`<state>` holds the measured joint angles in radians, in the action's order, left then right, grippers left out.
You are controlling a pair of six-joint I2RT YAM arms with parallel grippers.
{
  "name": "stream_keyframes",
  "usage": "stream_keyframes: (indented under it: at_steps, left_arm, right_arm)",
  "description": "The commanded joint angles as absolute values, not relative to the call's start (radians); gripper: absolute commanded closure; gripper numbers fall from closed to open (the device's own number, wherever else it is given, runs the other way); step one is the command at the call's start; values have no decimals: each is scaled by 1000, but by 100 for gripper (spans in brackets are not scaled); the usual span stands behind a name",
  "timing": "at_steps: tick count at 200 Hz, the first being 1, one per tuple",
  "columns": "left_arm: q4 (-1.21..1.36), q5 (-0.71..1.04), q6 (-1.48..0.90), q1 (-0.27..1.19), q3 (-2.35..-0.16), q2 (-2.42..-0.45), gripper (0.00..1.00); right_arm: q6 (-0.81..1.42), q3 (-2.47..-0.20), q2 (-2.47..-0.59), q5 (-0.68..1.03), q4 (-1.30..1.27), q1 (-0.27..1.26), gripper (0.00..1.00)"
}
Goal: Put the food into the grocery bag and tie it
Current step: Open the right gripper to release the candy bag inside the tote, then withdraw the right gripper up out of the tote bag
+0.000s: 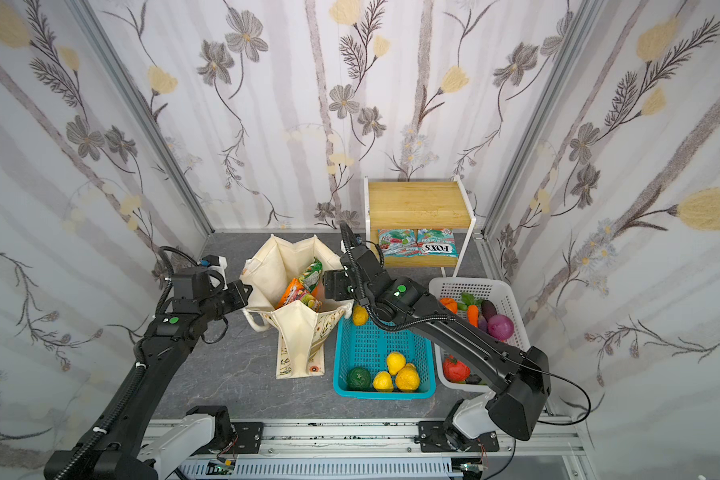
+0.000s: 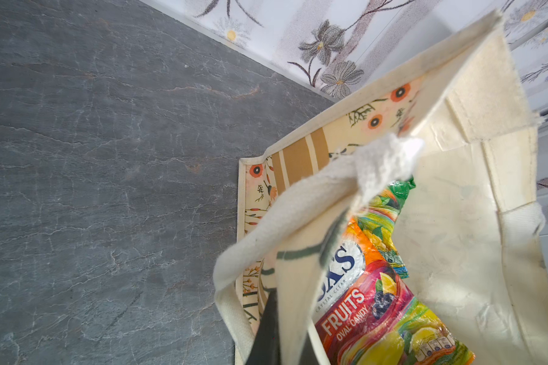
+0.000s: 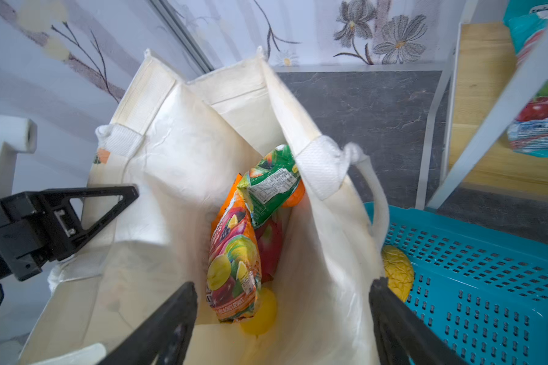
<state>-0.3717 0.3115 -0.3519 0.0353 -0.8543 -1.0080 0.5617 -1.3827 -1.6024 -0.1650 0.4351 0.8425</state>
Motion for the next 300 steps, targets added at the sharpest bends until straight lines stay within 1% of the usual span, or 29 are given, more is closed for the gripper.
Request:
stream_keyframes:
  at_steps: [1, 13, 28, 36, 40, 46, 53, 58, 61, 81, 87, 107, 143, 155, 177, 212, 241, 259, 275, 300]
  left_arm:
    - [-327, 303, -362, 34, -864, -1003, 100]
    - [-326, 306, -363, 35, -864, -1003, 100]
    - [-324, 313, -366, 34, -862, -1000, 100]
    - [-325, 316, -367, 34, -864, -999, 100]
    - [-326, 318, -367, 34, -864, -999, 100]
    - [-326, 320, -368, 34, -867, -999, 100]
    - [-327, 325, -370, 34, -871, -998, 100]
    - [-327, 327, -372, 34, -875, -997, 100]
    - [-326, 328, -375, 34, -878, -996, 100]
    - [-325, 366, -412, 37, -907, -987, 100]
    - [-327, 379, -423, 43, -922, -988, 100]
    - [-327, 410, -454, 75, -975, -987, 100]
    - [-327, 464, -473, 121, -1055, -992, 100]
    - [-328, 461, -465, 121, -1067, -991, 100]
    - [-339, 358, -439, 106, -1063, -968, 100]
    - [-396, 278, -393, 36, -1037, -979, 100]
    - [-400, 262, -378, 15, -987, -962, 100]
    - [-399, 314, -371, 16, -972, -979, 100]
    - [-397, 334, -376, 15, -960, -994, 100]
    - [-393, 309, -363, 15, -949, -992, 100]
  right_arm:
    - [603, -1352, -1613, -132, 385, 778, 19]
    - [621, -1343, -1636, -67, 387, 755, 23]
    - [613, -1342, -1670, 17, 378, 749, 39]
    - [610, -1337, -1680, 40, 360, 755, 50]
    - [610, -1337, -1686, 42, 355, 758, 58]
    - [610, -1340, -1691, 48, 351, 763, 76]
    - [609, -1349, -1698, 52, 348, 770, 91]
    - [608, -1360, -1699, 47, 348, 776, 98]
    - [608, -1366, -1700, 43, 348, 780, 100]
    - [597, -1418, -1705, 36, 327, 814, 100]
    - [596, -1435, -1711, 44, 314, 855, 100]
    - [611, -1503, -1742, 81, 287, 897, 100]
    - [641, -1573, -1779, 111, 243, 908, 100]
    - [638, -1581, -1775, 92, 257, 907, 100]
    - [623, -1554, -1728, 55, 275, 891, 100]
    - [630, -1439, -1626, 9, 285, 847, 100]
    - [646, -1373, -1617, -37, 344, 828, 100]
    - [660, -1376, -1638, -52, 382, 828, 100]
    - [663, -1376, -1647, -65, 383, 828, 100]
    - [661, -1368, -1641, -72, 354, 828, 100]
